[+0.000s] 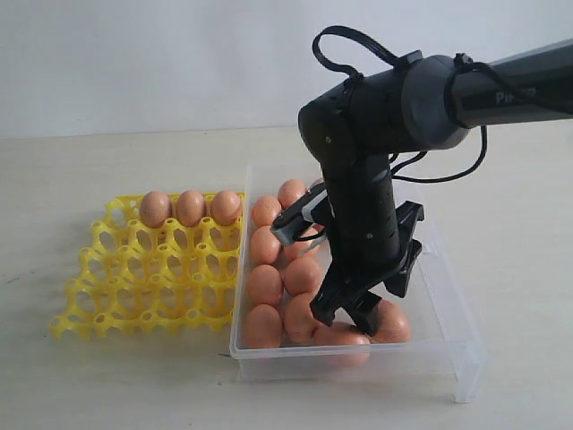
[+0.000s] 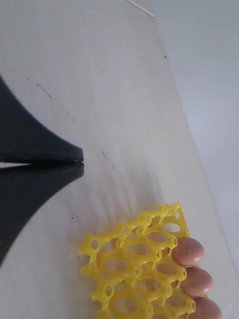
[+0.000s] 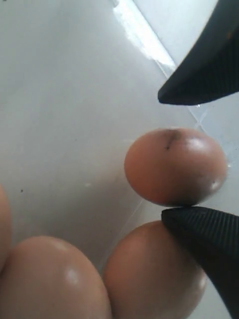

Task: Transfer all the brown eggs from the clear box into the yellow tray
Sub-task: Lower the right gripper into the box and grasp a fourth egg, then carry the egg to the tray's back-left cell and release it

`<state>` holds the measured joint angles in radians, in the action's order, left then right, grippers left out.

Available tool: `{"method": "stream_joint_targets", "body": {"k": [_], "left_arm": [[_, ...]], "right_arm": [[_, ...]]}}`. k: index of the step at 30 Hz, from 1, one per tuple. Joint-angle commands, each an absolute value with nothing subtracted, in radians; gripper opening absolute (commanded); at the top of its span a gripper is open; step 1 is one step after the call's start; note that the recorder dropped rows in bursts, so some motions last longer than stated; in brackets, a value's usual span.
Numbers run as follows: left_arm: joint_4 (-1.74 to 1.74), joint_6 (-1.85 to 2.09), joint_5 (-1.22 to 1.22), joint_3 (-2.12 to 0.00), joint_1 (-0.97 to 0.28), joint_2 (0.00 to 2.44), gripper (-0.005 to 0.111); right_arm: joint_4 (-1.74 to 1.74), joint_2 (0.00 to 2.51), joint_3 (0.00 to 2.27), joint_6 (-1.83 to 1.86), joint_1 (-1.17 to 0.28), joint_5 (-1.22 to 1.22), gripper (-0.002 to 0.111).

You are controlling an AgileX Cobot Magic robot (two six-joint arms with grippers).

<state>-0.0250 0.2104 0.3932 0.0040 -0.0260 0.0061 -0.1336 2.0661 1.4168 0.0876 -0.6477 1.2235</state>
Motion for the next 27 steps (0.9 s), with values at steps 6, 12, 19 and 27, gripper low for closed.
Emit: {"method": "stream_joint_targets", "body": {"k": [6,12,19,27], "left_arm": [[-0.025,0.205,0.389,0.0,-0.032,0.0,0.0],[-0.025,0.205,0.389,0.0,-0.032,0.0,0.0],[-0.025,0.205,0.389,0.0,-0.032,0.0,0.0],[-0.025,0.205,0.389,0.0,-0.032,0.0,0.0]], "right_arm": [[-0.108,2.1,1.413,0.111,-0.643,1.221,0.03],[-0.134,2.088,1.413,0.109,-0.643,1.221,0.0],[-0.278,1.893,1.415,0.103,-0.643,1.115,0.0],[0.07,1.881,1.4,0.242,-0.687,0.14,0.0]]}}
